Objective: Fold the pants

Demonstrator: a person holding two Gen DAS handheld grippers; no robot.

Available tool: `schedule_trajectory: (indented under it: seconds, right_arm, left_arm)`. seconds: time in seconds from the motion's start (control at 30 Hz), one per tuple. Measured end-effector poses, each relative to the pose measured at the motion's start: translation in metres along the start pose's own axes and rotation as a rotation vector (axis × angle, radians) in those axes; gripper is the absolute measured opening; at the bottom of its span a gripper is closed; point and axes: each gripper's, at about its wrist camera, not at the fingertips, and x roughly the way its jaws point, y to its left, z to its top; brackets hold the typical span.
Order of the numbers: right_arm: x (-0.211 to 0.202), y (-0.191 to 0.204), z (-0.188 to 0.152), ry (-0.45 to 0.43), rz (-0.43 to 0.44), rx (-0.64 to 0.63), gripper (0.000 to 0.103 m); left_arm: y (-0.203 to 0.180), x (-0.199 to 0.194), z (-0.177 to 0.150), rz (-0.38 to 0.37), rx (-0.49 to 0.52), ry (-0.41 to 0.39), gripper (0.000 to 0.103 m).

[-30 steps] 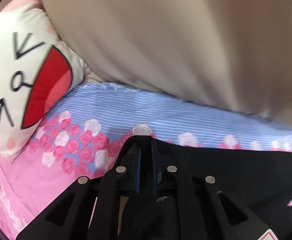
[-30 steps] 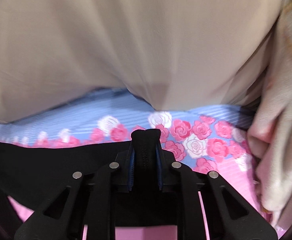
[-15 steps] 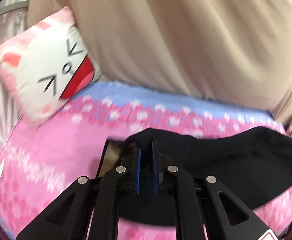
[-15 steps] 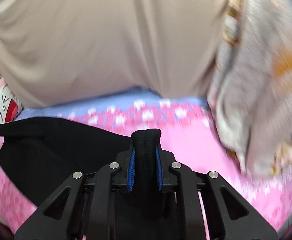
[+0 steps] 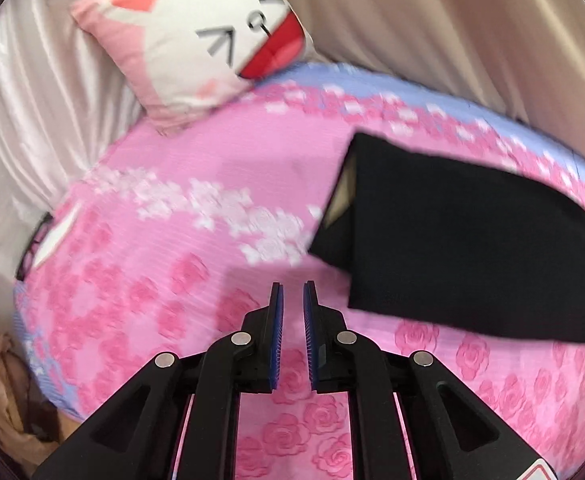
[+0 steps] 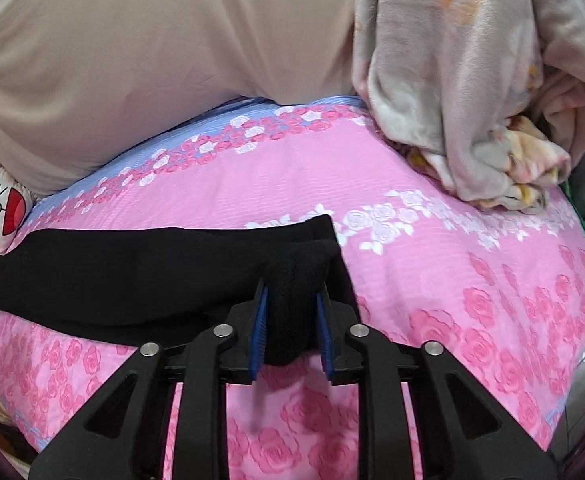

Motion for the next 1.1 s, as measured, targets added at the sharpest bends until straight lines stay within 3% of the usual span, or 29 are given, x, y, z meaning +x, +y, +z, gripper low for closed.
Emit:
schedule_trajectory:
  seconds: [0.1, 0.13, 0.17, 0.2, 0.23, 0.27, 0.37, 0.47, 0.57, 0.67, 0.7, 0.77, 0.87, 0.93, 0.97, 1.0, 1.07, 1.1]
  right_arm:
    - [-0.023, -0.009, -0.001, -0.058, -0.002, 0.061, 0.028]
    - [-0.03, -0.013, -0.001, -0.077, -0.008, 0.085, 0.028]
    - [-0.035, -0.018, -0.001, -0.094, -0.01, 0.111, 0.029]
    - [-0.04, -0.022, 0.002, -0.107, -0.025, 0.145, 0.045]
    - [-0.042, -0.022, 0.005, -0.113, -0.046, 0.16, 0.054]
    - [-0.042, -0.02, 0.01, -0.114, -0.054, 0.16, 0.063]
    - [-0.031, -0.008, 0.029, -0.074, -0.022, 0.176, 0.064]
    - [-0.006, -0.002, 0.037, 0.041, -0.012, 0.195, 0.064]
    - [0.013, 0.002, 0.031, 0.131, 0.014, 0.218, 0.064]
    - [0.028, 0.026, 0.037, 0.196, -0.102, 0.061, 0.021]
    - [0.02, 0.036, 0.044, 0.167, -0.117, 0.012, 0.014]
    - [-0.019, 0.062, 0.067, 0.003, -0.118, -0.102, 0.013]
    - [-0.067, 0.081, 0.077, -0.167, -0.188, -0.271, 0.014]
    - [-0.062, 0.078, 0.059, -0.144, -0.245, -0.385, 0.029]
    - [-0.045, 0.063, 0.038, -0.055, -0.297, -0.409, 0.056]
    - [-0.032, 0.048, 0.022, 0.021, -0.33, -0.405, 0.068]
    - [-0.014, 0.013, -0.013, 0.153, -0.408, -0.362, 0.067]
    - [-0.014, -0.002, -0.025, 0.173, -0.436, -0.317, 0.066]
  left_arm:
    - [-0.016, -0.027, 0.009, -0.037, 0.017, -0.062, 0.011]
    - [-0.029, -0.035, 0.011, -0.052, 0.048, -0.083, 0.018]
    - [-0.044, -0.04, 0.013, -0.054, 0.08, -0.099, 0.036]
    - [-0.065, -0.044, 0.013, -0.056, 0.123, -0.124, 0.045]
    - [-0.081, -0.043, 0.017, -0.058, 0.15, -0.138, 0.058]
    - [-0.101, -0.042, 0.017, -0.062, 0.185, -0.156, 0.061]
    - [-0.162, -0.036, 0.012, -0.119, 0.275, -0.18, 0.068]
    - [-0.212, -0.016, 0.0, -0.184, 0.326, -0.134, 0.07]
    - [-0.241, 0.005, -0.016, -0.166, 0.373, -0.09, 0.07]
    - [-0.253, 0.03, -0.032, -0.146, 0.368, -0.01, 0.07]
    - [-0.251, 0.035, -0.035, -0.148, 0.349, 0.004, 0.071]
    - [-0.244, 0.035, -0.039, -0.143, 0.288, -0.024, 0.081]
    - [-0.239, 0.035, -0.042, -0.146, 0.274, -0.018, 0.085]
    - [-0.238, 0.036, -0.044, -0.154, 0.273, -0.016, 0.086]
    - [-0.237, 0.036, -0.045, -0.156, 0.275, -0.018, 0.086]
    - [-0.236, 0.036, -0.046, -0.16, 0.275, -0.02, 0.086]
    - [-0.234, 0.035, -0.044, -0.165, 0.273, -0.017, 0.086]
    - [-0.234, 0.035, -0.044, -0.167, 0.273, -0.014, 0.086]
